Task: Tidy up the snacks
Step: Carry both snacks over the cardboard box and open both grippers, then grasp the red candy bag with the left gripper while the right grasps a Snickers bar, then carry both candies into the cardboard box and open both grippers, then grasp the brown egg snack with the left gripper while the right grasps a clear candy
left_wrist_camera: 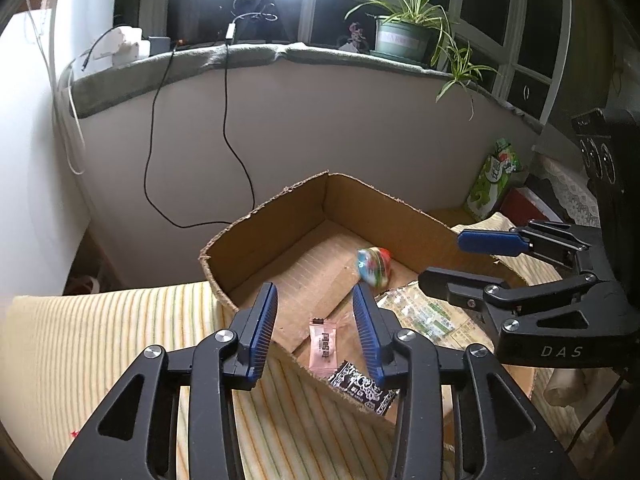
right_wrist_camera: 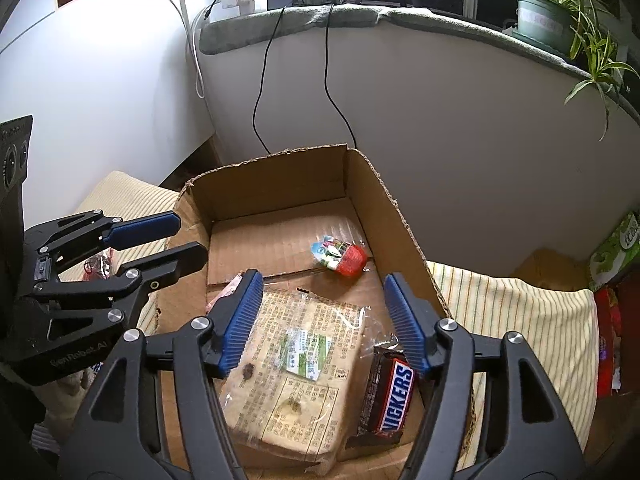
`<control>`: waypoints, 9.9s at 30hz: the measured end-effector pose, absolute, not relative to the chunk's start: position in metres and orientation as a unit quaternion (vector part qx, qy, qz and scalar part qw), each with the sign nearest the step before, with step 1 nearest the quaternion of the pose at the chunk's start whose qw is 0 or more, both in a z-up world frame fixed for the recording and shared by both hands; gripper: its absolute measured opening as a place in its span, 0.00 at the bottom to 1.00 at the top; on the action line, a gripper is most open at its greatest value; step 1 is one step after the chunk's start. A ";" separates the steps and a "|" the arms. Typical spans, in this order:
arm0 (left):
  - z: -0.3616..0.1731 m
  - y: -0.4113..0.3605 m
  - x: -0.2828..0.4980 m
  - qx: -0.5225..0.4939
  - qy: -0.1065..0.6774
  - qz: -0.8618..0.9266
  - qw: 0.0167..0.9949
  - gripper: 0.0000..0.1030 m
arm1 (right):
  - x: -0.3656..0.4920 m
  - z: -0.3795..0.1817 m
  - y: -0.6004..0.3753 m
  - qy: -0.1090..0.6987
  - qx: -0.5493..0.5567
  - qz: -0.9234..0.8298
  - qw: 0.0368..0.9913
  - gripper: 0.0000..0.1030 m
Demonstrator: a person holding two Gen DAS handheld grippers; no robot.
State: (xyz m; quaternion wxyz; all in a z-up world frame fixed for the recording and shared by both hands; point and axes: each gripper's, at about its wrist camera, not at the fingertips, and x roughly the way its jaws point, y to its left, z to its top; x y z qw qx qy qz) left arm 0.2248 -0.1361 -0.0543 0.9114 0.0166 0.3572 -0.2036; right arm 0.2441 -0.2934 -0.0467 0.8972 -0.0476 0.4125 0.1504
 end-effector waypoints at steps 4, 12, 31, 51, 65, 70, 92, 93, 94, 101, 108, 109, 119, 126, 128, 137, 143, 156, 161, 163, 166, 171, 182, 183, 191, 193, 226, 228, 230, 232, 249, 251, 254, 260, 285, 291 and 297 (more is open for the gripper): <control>-0.047 -0.126 0.217 0.012 0.351 -0.200 0.915 0.37 | 0.235 -0.042 -0.291 0.408 -0.049 0.154 0.898 0.64; -0.032 -0.095 0.192 0.007 0.337 -0.180 0.924 0.37 | 0.206 -0.026 -0.278 0.390 -0.047 0.172 0.903 0.64; -0.048 0.014 0.132 -0.038 0.352 -0.092 0.931 0.37 | 0.118 -0.036 -0.192 0.392 -0.087 0.281 0.872 0.64; -0.097 0.028 0.106 -0.083 0.406 -0.110 0.903 0.45 | 0.125 -0.103 -0.119 0.443 -0.148 0.350 0.812 0.64; -0.108 0.022 0.113 -0.083 0.423 -0.111 0.896 0.46 | 0.141 -0.116 -0.102 0.460 -0.161 0.363 0.795 0.64; -0.108 0.021 0.116 -0.083 0.422 -0.108 0.897 0.46 | 0.135 -0.117 -0.103 0.469 -0.171 0.370 0.784 0.59; -0.116 0.028 0.128 -0.099 0.420 -0.088 0.898 0.37 | 0.124 -0.125 -0.077 0.456 -0.217 0.374 0.778 0.31; -0.116 0.028 0.127 -0.098 0.420 -0.087 0.898 0.37 | 0.120 -0.127 -0.080 0.455 -0.217 0.373 0.779 0.30; -0.116 0.029 0.126 -0.099 0.419 -0.088 0.898 0.36 | 0.119 -0.127 -0.082 0.455 -0.216 0.371 0.780 0.29; -0.109 0.039 0.114 -0.111 0.407 -0.084 0.903 0.36 | 0.114 -0.119 -0.098 0.455 -0.192 0.363 0.790 0.29; -0.095 0.042 0.103 -0.116 0.390 -0.087 0.909 0.36 | 0.103 -0.099 -0.117 0.440 -0.162 0.363 0.805 0.29; -0.093 0.041 0.103 -0.116 0.388 -0.088 0.910 0.36 | 0.102 -0.096 -0.119 0.437 -0.159 0.363 0.807 0.29; -0.077 0.017 0.117 -0.106 0.375 -0.112 0.914 0.36 | 0.107 -0.064 -0.151 0.408 -0.136 0.337 0.838 0.29; -0.067 -0.008 0.137 -0.100 0.367 -0.137 0.914 0.36 | 0.134 -0.046 -0.185 0.394 -0.116 0.302 0.860 0.29; -0.063 -0.016 0.143 -0.097 0.364 -0.144 0.915 0.36 | 0.145 -0.043 -0.193 0.391 -0.110 0.293 0.865 0.29; -0.052 -0.054 0.179 -0.082 0.360 -0.175 0.913 0.36 | 0.193 -0.033 -0.230 0.391 -0.093 0.247 0.882 0.29; -0.049 -0.082 0.202 -0.065 0.362 -0.192 0.910 0.36 | 0.221 -0.033 -0.252 0.395 -0.085 0.221 0.888 0.29; -0.055 -0.117 0.232 -0.047 0.373 -0.209 0.903 0.36 | 0.261 -0.045 -0.284 0.414 -0.074 0.187 0.888 0.29; -0.057 -0.126 0.234 -0.039 0.377 -0.213 0.901 0.36 | 0.269 -0.050 -0.291 0.421 -0.068 0.177 0.887 0.29; -0.058 -0.128 0.235 -0.037 0.378 -0.212 0.900 0.36 | 0.271 -0.051 -0.293 0.423 -0.065 0.175 0.887 0.29; -0.058 -0.129 0.237 -0.036 0.380 -0.211 0.900 0.36 | 0.272 -0.053 -0.294 0.426 -0.067 0.173 0.885 0.29; -0.057 -0.132 0.238 -0.033 0.382 -0.211 0.899 0.37 | 0.274 -0.052 -0.293 0.426 -0.066 0.171 0.886 0.29; -0.057 -0.135 0.236 -0.025 0.384 -0.210 0.899 0.41 | 0.271 -0.048 -0.293 0.423 -0.070 0.168 0.888 0.29; -0.057 -0.135 0.236 -0.025 0.383 -0.210 0.899 0.41 | 0.271 -0.048 -0.293 0.423 -0.071 0.167 0.888 0.29; -0.052 -0.135 0.231 -0.024 0.377 -0.211 0.902 0.43 | 0.266 -0.043 -0.296 0.414 -0.074 0.155 0.894 0.60; -0.049 -0.134 0.230 -0.024 0.374 -0.213 0.902 0.43 | 0.265 -0.041 -0.296 0.413 -0.075 0.153 0.895 0.63; -0.030 -0.012 0.164 -0.069 0.345 -0.137 0.926 0.43 | 0.170 -0.014 -0.240 0.357 -0.065 0.225 0.904 0.63; -0.034 0.001 0.160 -0.075 0.347 -0.127 0.926 0.43 | 0.161 -0.017 -0.227 0.361 -0.070 0.242 0.898 0.63; -0.039 0.012 0.155 -0.082 0.352 -0.119 0.925 0.43 | 0.153 -0.021 -0.217 0.363 -0.077 0.251 0.894 0.63; -0.046 0.022 0.149 -0.087 0.357 -0.112 0.923 0.43 | 0.147 -0.026 -0.207 0.368 -0.082 0.262 0.889 0.63; -0.102 0.031 0.124 -0.107 0.407 -0.129 0.898 0.43 | 0.134 -0.089 -0.162 0.417 -0.060 0.254 0.870 0.57; -0.104 0.030 0.125 -0.108 0.409 -0.131 0.897 0.43 | 0.136 -0.093 -0.160 0.419 -0.063 0.247 0.871 0.55; -0.108 0.027 0.129 -0.111 0.412 -0.135 0.894 0.43 | 0.137 -0.098 -0.157 0.422 -0.064 0.240 0.872 0.55; -0.116 0.023 0.138 -0.096 0.417 -0.125 0.895 0.42 | 0.144 -0.112 -0.148 0.433 -0.068 0.232 0.868 0.49; -0.119 0.018 0.136 -0.076 0.411 -0.124 0.900 0.24 | 0.149 -0.122 -0.148 0.437 -0.062 0.236 0.866 0.18; -0.107 0.021 0.127 -0.083 0.397 -0.124 0.906 0.24 | 0.146 -0.112 -0.154 0.427 -0.053 0.238 0.871 0.18; -0.093 0.019 0.125 -0.083 0.381 -0.127 0.912 0.24 | 0.140 -0.093 -0.161 0.410 -0.045 0.243 0.878 0.18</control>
